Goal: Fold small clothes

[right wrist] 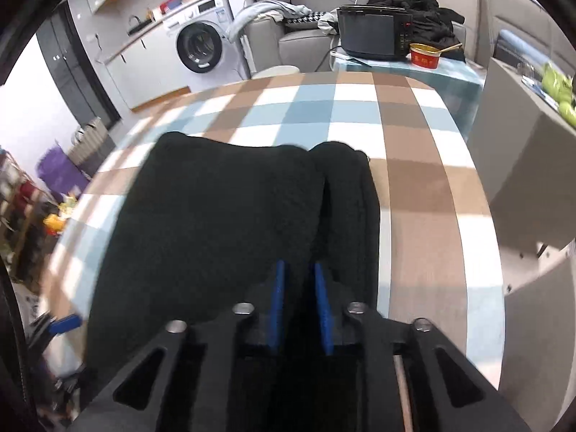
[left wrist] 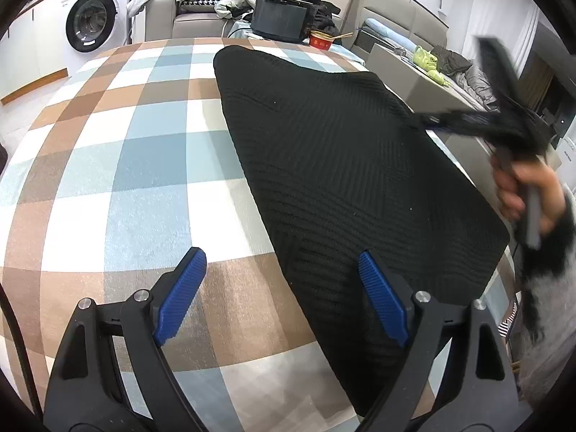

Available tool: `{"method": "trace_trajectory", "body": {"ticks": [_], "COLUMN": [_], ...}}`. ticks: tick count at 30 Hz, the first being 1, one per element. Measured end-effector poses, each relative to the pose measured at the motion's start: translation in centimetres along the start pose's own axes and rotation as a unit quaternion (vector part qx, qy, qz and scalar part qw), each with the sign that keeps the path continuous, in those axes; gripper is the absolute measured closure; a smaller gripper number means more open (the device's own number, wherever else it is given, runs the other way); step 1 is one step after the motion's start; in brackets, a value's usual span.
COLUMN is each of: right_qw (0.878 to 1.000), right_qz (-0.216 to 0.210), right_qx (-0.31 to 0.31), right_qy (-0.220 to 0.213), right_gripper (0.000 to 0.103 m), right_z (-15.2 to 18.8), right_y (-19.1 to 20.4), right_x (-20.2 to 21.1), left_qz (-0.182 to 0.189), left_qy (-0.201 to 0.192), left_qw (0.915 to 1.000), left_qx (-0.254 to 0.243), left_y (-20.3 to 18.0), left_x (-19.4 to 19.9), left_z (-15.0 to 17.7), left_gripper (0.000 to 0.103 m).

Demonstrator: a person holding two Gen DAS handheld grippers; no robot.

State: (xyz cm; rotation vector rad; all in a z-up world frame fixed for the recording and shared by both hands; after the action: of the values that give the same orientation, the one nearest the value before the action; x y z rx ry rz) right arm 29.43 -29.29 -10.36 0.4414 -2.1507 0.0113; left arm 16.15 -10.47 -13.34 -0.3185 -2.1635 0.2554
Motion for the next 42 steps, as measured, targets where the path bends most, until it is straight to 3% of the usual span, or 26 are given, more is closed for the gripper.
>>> {"method": "trace_trajectory", "body": {"ticks": [1, 7, 8, 9, 10, 12, 14, 15, 17, 18, 19, 21, 23, 26, 28, 29, 30, 32, 35, 42], "right_qw": [1.0, 0.996, 0.997, 0.998, 0.998, 0.998, 0.999, 1.0, 1.0, 0.999, 0.999, 0.999, 0.998, 0.996, 0.995, 0.995, 0.996, 0.996, 0.998, 0.998], "right_qz": [-0.014, -0.081, -0.069, -0.063, -0.064, -0.059, -0.029, -0.006, -0.024, -0.033, -0.032, -0.02, -0.015, -0.049, -0.062, -0.062, -0.058, -0.071, -0.055, -0.063], "right_qx": [-0.008, -0.017, -0.008, 0.005, 0.01, 0.013, 0.017, 0.016, -0.002, -0.01, -0.011, -0.017, -0.038, -0.072, -0.073, -0.071, -0.066, -0.053, -0.032, -0.031], "right_qy": [-0.006, 0.018, 0.017, 0.014, 0.005, -0.021, -0.012, 0.008, 0.004, -0.006, -0.015, -0.043, -0.037, -0.022, -0.022, -0.019, -0.019, -0.013, -0.009, -0.008], "right_gripper": [0.058, 0.06, 0.065, 0.087, 0.094, 0.094, 0.093, 0.089, 0.085, 0.076, 0.06, 0.043, 0.039, 0.039, 0.039, 0.04, 0.044, 0.064, 0.07, 0.071], "right_z": [1.0, 7.7, 8.2, 8.5, 8.5, 8.3, 8.7, 9.3, 9.6, 9.7, 9.8, 9.9, 10.3, 10.7, 10.5, 10.5, 10.4, 10.3, 10.0, 8.4], "right_y": [0.1, 3.1, 3.4, 3.8, 4.2, 4.5, 3.9, 3.4, 2.9, 2.8, 2.7, 1.8, 0.7, -0.5, -0.7, -0.5, -0.4, 0.5, 1.7, 3.8], "right_x": [1.0, 3.1, 3.0, 3.1, 3.5, 4.8, 4.5, 3.9, 4.0, 4.5, 5.1, 6.3, 6.0, 5.0, 4.4, 4.1, 3.8, 3.6, 3.1, 1.1], "left_qz": [-0.001, -0.004, -0.003, -0.002, -0.001, 0.0, -0.002, 0.0, 0.003, 0.002, 0.001, 0.001, 0.005, 0.01, 0.003, 0.001, 0.005, 0.01, 0.003, -0.02], "left_qy": [-0.001, -0.002, 0.001, 0.003, 0.005, 0.002, -0.001, -0.001, 0.003, 0.005, 0.008, 0.008, 0.012, 0.017, 0.019, 0.019, 0.02, 0.02, 0.012, -0.004], "left_qw": [1.0, 1.0, 0.9999, 0.9999, 0.9998, 0.9999, 0.9999, 0.9999, 0.9999, 0.9999, 0.9999, 0.9999, 0.9999, 0.9998, 0.9998, 0.9998, 0.9998, 0.9997, 0.9998, 0.9996], "left_qx": [0.002, 0.004, 0.01, 0.014, 0.017, 0.015, 0.013, 0.012, 0.014, 0.014, 0.015, 0.012, 0.009, 0.006, 0.0, -0.004, -0.005, -0.009, -0.017, 0.02], "left_y": [0.0, -0.1, -0.1, -0.1, -0.1, -0.2, -0.3, -0.3, -0.4, -0.3, -0.3, -0.6, -1.0, -1.5, -1.9, -2.1, -2.3, -2.6, -2.6, 0.9], "left_x": [0.0, -0.3, -0.5, -0.6, -0.6, -0.5, -0.3, -0.4, -0.6, -0.7, -0.9, -1.1, -1.4, -1.8, -2.1, -2.2, -2.2, -2.4, -2.4, -2.2], "left_z": [0.0, 0.0, 0.0, 0.0, 0.1, 0.0, 0.0, 0.0, 0.0, 0.0, 0.0, -0.1, -0.2, -0.4, -0.6, -0.6, -0.7, -0.8, -1.1, -3.0], "left_gripper": [0.018, 0.018, 0.018, 0.018, 0.018, 0.018, 0.018, 0.018, 0.018, 0.018, 0.018, 0.018, 0.018, 0.018, 0.024, 0.033, 0.043, 0.056, 0.072, 0.073]}}
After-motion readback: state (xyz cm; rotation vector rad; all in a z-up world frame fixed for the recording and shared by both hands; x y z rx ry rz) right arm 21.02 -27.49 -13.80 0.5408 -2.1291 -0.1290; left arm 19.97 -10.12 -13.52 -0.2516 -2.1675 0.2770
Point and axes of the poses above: each gripper's, at about its wrist camera, not at the fingertips, and x roughly against the way its jaws point, y to its left, z to its underside, the point moved 5 cm from there along -x, roughly the way its jaws point, and after that the axes turned 6 degrees about x, right-handed, at the moved point
